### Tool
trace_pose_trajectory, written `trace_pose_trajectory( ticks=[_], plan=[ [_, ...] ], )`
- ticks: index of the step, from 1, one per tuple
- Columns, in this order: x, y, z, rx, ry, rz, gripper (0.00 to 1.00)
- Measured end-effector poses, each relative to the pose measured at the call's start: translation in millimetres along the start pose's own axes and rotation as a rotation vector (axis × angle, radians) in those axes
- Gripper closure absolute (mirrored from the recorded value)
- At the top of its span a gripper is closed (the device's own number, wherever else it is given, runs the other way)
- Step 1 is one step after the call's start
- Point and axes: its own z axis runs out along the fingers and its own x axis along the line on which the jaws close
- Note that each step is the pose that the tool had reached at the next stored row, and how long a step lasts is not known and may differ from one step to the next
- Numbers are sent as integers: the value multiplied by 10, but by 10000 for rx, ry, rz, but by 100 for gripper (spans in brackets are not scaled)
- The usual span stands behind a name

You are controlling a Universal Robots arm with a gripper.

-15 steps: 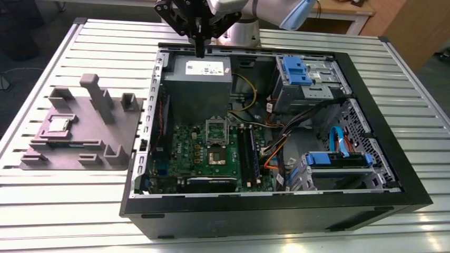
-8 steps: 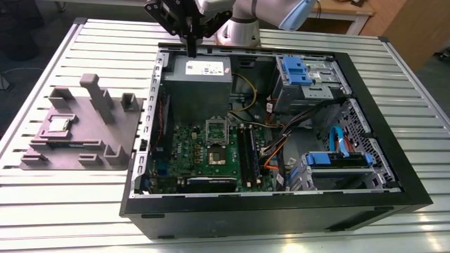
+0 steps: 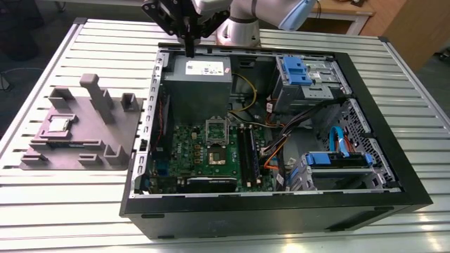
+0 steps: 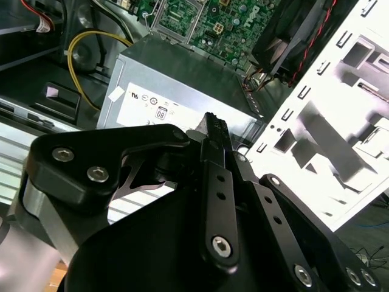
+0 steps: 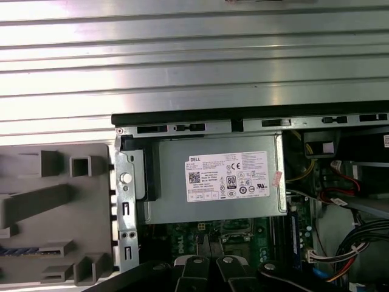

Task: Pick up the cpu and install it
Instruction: 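Reach for the cpu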

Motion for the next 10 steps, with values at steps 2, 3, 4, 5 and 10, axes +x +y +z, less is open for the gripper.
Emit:
trace_pose_trajectory(
  ticks=[2, 3, 4, 5, 10],
  plan=[
    [13, -1, 0, 0, 0, 0, 90],
    [18, -1, -1, 1, 0, 0, 90],
    [24, -2, -1, 0, 0, 0, 90],
    [31, -2, -1, 0, 0, 0, 90],
    [67, -5, -2, 0, 0, 0, 90]
  ],
)
